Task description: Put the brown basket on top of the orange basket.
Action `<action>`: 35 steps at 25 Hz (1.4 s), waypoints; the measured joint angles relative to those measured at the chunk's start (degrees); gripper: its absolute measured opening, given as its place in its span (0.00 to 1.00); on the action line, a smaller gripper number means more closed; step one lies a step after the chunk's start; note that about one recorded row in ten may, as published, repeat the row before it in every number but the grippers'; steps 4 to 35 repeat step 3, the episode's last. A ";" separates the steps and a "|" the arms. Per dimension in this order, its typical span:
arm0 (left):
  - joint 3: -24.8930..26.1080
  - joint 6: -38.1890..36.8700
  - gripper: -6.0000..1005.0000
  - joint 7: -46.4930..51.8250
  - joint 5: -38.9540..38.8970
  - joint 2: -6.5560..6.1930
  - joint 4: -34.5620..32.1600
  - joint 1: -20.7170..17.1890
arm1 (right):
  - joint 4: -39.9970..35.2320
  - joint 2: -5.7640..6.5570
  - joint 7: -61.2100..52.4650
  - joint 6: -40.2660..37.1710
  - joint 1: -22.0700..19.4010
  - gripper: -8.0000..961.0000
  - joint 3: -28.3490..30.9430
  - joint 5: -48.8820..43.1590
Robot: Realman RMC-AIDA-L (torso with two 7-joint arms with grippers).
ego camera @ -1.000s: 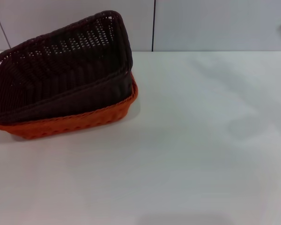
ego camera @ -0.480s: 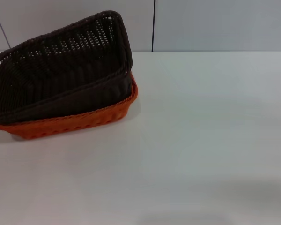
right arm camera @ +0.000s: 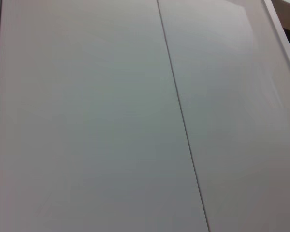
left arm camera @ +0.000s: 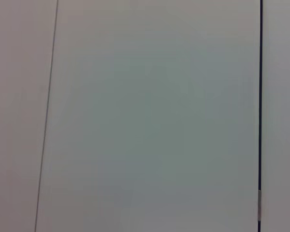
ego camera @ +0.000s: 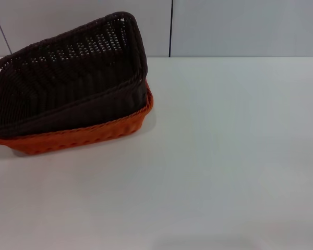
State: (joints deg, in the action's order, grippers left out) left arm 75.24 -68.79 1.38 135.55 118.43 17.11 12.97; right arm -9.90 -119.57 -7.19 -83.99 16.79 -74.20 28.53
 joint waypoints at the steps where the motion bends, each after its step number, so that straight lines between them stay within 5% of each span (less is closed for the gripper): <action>1: 0.00 0.01 0.78 -0.04 0.00 0.00 0.00 0.00 | 0.31 -0.06 -1.14 0.00 -0.12 0.77 -0.17 0.06; 35: -0.01 -0.02 0.78 -0.06 0.00 0.01 0.00 -0.09 | 0.49 -0.07 -1.49 0.01 -0.13 0.77 -0.28 0.06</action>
